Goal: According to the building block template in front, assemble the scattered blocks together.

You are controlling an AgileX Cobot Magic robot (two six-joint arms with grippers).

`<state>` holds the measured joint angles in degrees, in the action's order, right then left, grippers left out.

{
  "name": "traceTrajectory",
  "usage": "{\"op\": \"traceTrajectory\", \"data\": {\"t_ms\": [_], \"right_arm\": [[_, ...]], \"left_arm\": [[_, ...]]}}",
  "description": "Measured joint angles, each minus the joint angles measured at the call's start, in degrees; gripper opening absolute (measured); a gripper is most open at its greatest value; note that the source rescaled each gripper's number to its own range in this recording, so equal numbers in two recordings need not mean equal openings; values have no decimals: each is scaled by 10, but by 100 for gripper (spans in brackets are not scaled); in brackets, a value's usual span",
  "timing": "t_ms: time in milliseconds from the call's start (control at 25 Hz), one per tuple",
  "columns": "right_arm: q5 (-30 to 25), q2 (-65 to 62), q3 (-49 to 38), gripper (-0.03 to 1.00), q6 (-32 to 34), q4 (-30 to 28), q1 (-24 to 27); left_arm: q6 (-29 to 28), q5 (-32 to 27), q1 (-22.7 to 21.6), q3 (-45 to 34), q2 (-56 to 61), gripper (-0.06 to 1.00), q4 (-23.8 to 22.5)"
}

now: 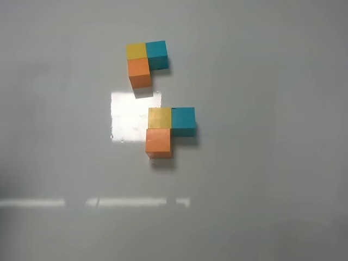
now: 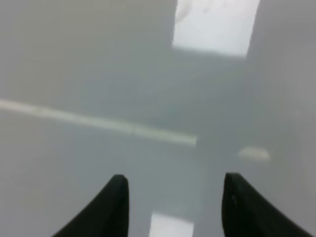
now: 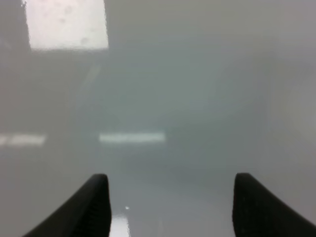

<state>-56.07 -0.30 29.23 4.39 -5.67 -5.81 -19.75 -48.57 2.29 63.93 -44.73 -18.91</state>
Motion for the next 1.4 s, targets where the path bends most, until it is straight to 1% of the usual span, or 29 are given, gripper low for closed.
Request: {"op": "traceTrajectory", "data": {"t_ms": [80, 160, 240, 360, 440, 520, 560, 680, 760, 800, 920, 1160, 1280, 1400], "right_arm": [[0, 0, 0, 39, 0, 0, 0], [0, 0, 0, 39, 0, 0, 0], [0, 0, 0, 39, 0, 0, 0], [0, 0, 0, 39, 0, 0, 0], [0, 0, 0, 39, 0, 0, 0], [0, 0, 0, 39, 0, 0, 0], [0, 0, 0, 39, 0, 0, 0], [0, 0, 0, 39, 0, 0, 0], [0, 0, 0, 39, 0, 0, 0], [0, 0, 0, 39, 0, 0, 0], [0, 0, 0, 39, 0, 0, 0], [0, 0, 0, 39, -1, 0, 0], [0, 0, 0, 39, -1, 0, 0], [0, 0, 0, 39, -1, 0, 0]], "left_arm": [[11, -3, -1, -50, 69, 19, 13], [32, -18, -1, -92, 142, 19, 33], [45, -26, -2, -125, 195, 19, 43], [53, -41, -2, -140, 253, 19, 57], [82, -89, -2, -141, 274, 19, 74], [113, -129, -2, -156, 282, 19, 102], [120, -138, -2, -170, 287, 19, 123], [148, -131, -2, -244, 308, 19, 183], [156, -114, -2, -297, 332, 17, 202], [158, -109, -2, -322, 346, 17, 204], [160, -117, -2, -351, 373, 16, 193], [160, -117, -2, -351, 387, 15, 185], [160, -116, -5, -351, 416, 15, 185], [158, -116, -31, -351, 448, 15, 178]]}}
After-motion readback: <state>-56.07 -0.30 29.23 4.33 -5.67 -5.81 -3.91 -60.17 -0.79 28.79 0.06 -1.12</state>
